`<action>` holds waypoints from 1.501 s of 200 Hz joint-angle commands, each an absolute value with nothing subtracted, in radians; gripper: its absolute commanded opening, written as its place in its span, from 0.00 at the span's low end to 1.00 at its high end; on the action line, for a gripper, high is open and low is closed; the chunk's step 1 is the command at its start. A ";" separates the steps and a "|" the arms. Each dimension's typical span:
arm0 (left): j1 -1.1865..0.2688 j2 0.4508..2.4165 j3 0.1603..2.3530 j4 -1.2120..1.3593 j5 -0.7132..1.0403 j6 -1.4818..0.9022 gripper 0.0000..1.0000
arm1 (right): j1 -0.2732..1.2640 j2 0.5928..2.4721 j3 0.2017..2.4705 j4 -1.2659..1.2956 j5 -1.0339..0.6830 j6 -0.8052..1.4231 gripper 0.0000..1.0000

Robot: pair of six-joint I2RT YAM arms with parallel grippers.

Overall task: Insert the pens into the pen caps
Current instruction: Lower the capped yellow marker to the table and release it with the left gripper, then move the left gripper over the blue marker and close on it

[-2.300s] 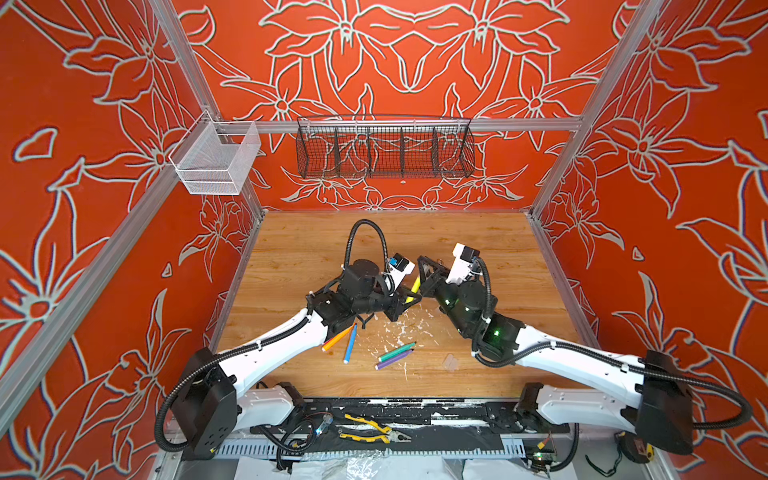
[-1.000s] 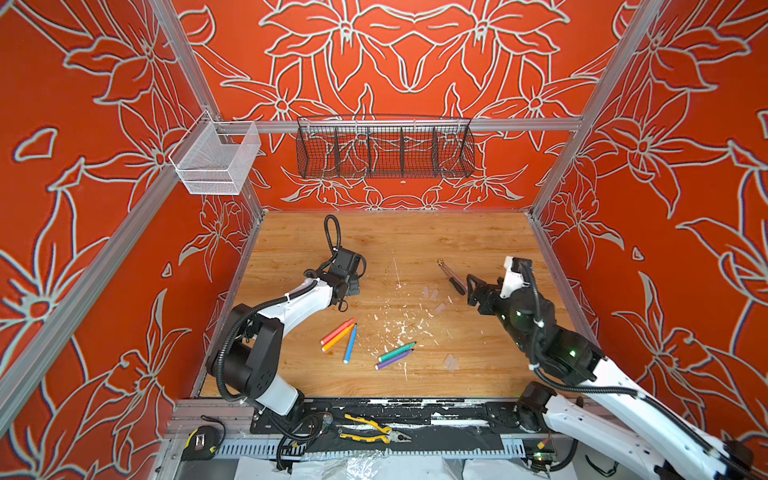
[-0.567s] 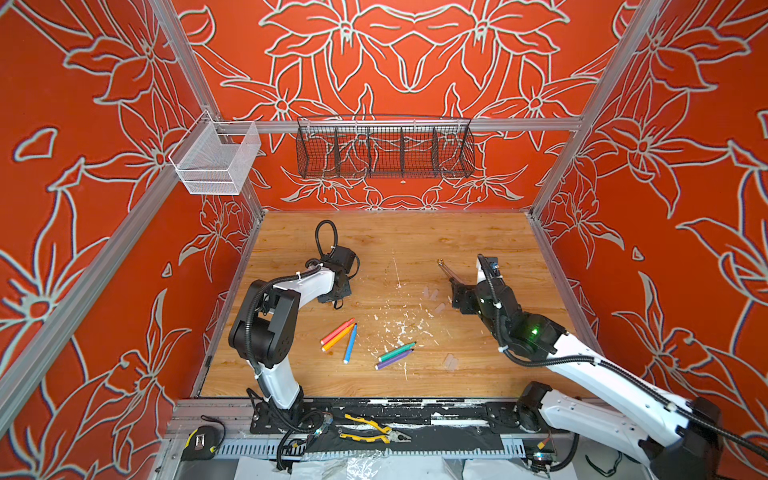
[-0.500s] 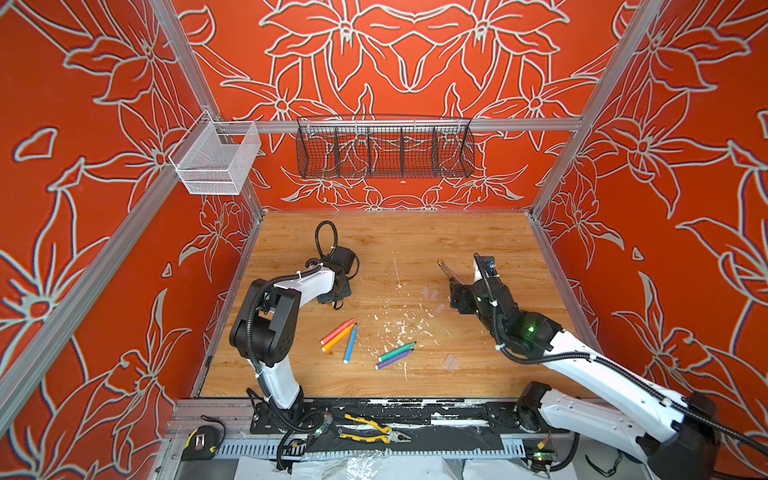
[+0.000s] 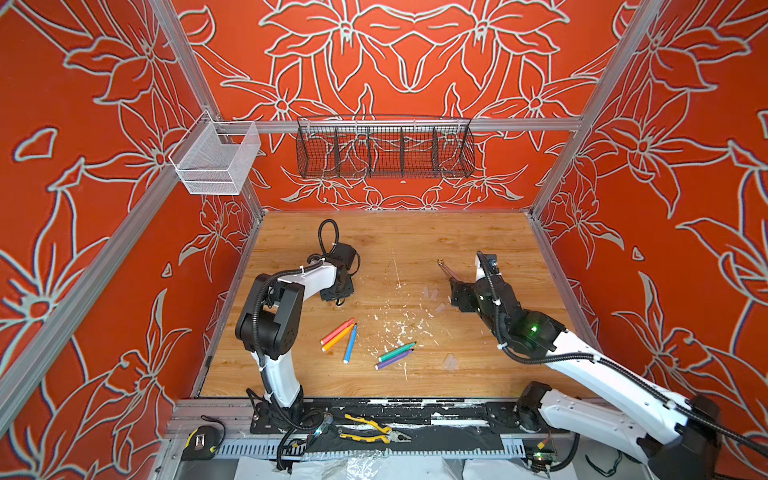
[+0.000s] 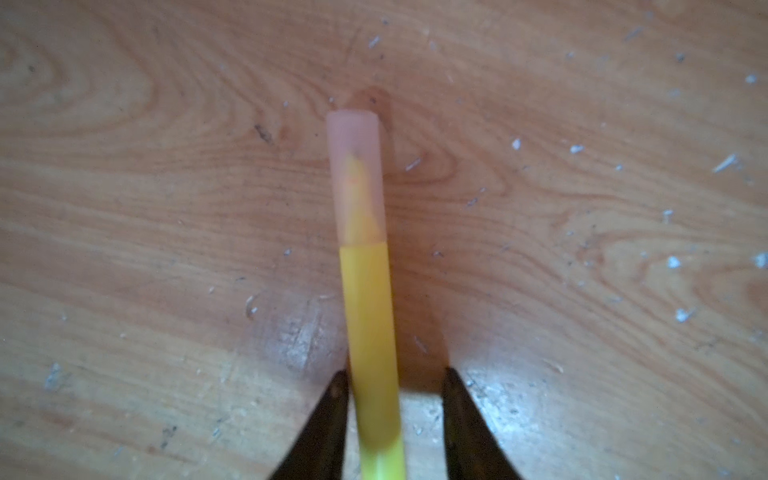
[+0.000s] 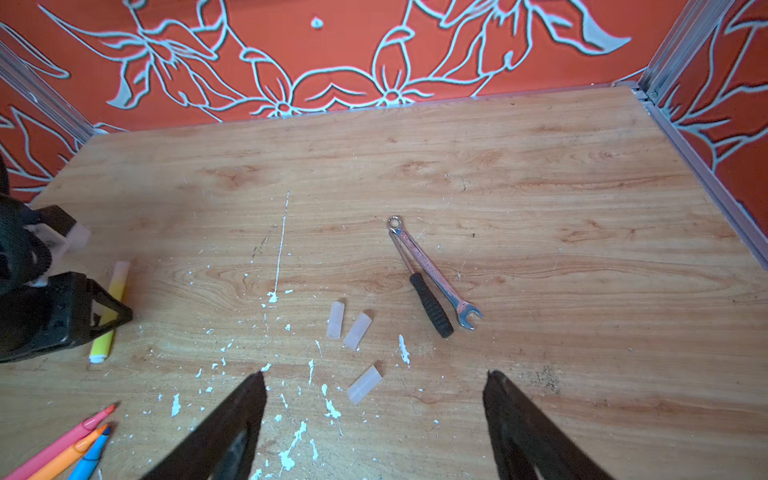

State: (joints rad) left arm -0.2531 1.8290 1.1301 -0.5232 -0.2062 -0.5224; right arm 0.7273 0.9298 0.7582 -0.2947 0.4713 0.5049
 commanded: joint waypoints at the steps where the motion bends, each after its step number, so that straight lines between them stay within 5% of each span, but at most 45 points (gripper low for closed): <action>1: -0.247 1.817 1.145 -0.564 -0.219 -0.507 0.44 | 0.721 0.891 0.753 -0.290 0.486 0.493 0.85; 86: -0.291 1.527 1.087 -0.548 -0.438 -0.579 0.65 | 0.720 0.914 0.767 -0.296 0.460 0.489 0.84; 110: -0.293 1.474 1.070 -0.551 -0.193 -0.500 0.64 | 0.720 0.912 0.773 -0.304 0.462 0.488 0.84; 130: -0.304 1.413 1.076 -0.670 0.033 -0.507 0.48 | 0.718 0.901 0.764 -0.300 0.470 0.486 0.84; 143: -0.335 1.318 0.986 -0.663 0.079 -0.522 0.56 | 0.719 0.893 0.761 -0.298 0.475 0.486 0.84; 177: -0.423 1.123 0.851 -0.757 0.115 -0.499 0.54 | 0.719 0.894 0.758 -0.294 0.454 0.494 0.85; 203: -0.571 1.004 0.769 -0.746 0.091 -0.570 0.62 | 0.718 0.911 0.758 -0.289 0.441 0.503 0.85; 300: -0.767 1.237 0.693 -0.723 -0.065 -0.714 0.56 | 0.714 0.926 0.769 -0.299 0.439 0.502 0.84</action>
State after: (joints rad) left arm -0.7551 1.2121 0.6849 -0.7380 -0.0078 -0.6746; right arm 0.7212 0.9333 0.7578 -0.2951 0.4351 0.4984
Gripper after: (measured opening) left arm 0.561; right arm 0.841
